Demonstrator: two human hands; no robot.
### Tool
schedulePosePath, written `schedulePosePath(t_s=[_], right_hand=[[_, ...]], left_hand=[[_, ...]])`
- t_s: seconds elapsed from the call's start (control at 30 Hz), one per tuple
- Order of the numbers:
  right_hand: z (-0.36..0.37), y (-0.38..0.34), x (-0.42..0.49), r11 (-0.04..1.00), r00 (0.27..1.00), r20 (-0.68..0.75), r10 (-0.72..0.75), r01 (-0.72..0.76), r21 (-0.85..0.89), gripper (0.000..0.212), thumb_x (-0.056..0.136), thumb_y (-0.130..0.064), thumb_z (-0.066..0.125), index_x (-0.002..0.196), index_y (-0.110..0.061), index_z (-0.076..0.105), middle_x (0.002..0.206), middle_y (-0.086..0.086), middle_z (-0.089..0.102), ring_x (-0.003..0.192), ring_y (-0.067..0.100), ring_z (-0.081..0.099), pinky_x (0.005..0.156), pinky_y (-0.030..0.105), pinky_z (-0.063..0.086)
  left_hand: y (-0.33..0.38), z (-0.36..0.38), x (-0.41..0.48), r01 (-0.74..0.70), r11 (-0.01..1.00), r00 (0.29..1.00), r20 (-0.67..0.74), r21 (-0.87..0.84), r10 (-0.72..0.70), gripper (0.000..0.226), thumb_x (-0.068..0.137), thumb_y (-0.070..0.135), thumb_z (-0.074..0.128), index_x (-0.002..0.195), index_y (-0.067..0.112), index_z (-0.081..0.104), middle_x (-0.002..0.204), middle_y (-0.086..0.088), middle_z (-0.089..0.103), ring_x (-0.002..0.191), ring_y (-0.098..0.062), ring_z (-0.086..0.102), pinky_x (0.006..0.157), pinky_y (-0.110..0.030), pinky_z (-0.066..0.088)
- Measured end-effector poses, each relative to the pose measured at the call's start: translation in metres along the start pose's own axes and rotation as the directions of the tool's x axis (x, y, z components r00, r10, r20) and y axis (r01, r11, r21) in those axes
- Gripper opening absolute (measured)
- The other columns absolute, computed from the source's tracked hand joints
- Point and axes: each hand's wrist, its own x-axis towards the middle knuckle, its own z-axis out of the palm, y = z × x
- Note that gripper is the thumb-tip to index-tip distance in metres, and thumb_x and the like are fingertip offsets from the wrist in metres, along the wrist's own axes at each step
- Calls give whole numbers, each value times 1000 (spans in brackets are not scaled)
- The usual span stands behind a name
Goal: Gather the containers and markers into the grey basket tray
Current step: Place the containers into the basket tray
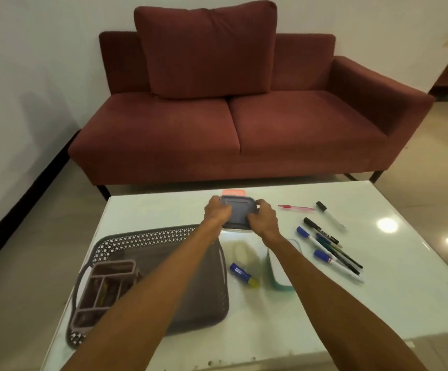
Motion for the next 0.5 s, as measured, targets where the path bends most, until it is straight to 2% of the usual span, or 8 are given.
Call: schedulePosePath(t_s=[0.07,0.13,0.17,0.23,0.3,0.37,0.43,0.5], right_hand=[[-2,-16,-18,996,997,0,-79,79,28,43,85,-1,62,127,-2,54,121,18,64,106,33,65,88,45,58],[3,-32,-35,987,990,9,-141,139,79,40,82,0,65,122,-3,56,115,17,66,100,32,67,83,42,61],[8,-37,-43,982,986,24,-163,160,95,40,81,1,66,120,-4,58,112,17,67,97,31,68,82,42,61],[21,-44,-56,980,980,74,-186,180,84,43,79,0,71,121,-5,59,109,16,68,89,27,66,80,40,60],[36,-48,-65,983,973,137,-184,181,36,50,79,-4,75,126,-6,57,110,15,68,84,22,63,76,30,57],[50,-49,-68,979,967,175,-185,197,-53,50,79,-7,77,126,-6,59,113,13,68,91,27,65,78,28,51],[61,-47,-69,965,965,185,-187,216,-150,41,81,-8,75,120,-5,62,113,14,67,100,30,65,79,27,49],[71,-44,-71,943,965,182,-191,232,-239,26,85,-8,69,111,-4,66,110,15,66,102,30,63,74,25,45]], left_hand=[[-2,-28,-12,-54,998,993,-104,19,56,39,87,3,57,125,13,58,119,-15,66,100,-29,65,82,-37,59],[-10,-56,-23,-99,995,978,-182,29,102,39,87,0,59,123,13,61,116,-15,69,94,-26,66,65,-31,57],[-18,-69,-30,-113,993,972,-206,32,117,39,87,-1,60,123,13,61,115,-16,70,93,-27,67,64,-32,58],[-35,-93,-39,-100,994,968,-226,31,105,38,87,-3,62,123,11,62,114,-17,71,97,-31,68,78,-40,61],[-54,-107,-42,-52,998,970,-233,47,61,38,88,-3,64,124,9,62,113,-18,70,100,-32,68,83,-44,61],[-70,-113,-40,-11,998,970,-243,58,24,36,89,-4,62,122,7,62,116,-18,69,105,-34,66,88,-47,59],[-83,-113,-35,9,996,965,-262,92,15,33,89,-5,59,120,5,65,120,-18,68,110,-35,64,93,-48,57],[-95,-111,-30,22,988,961,-276,155,21,32,90,-3,57,120,4,67,124,-17,68,113,-35,63,98,-43,53]])
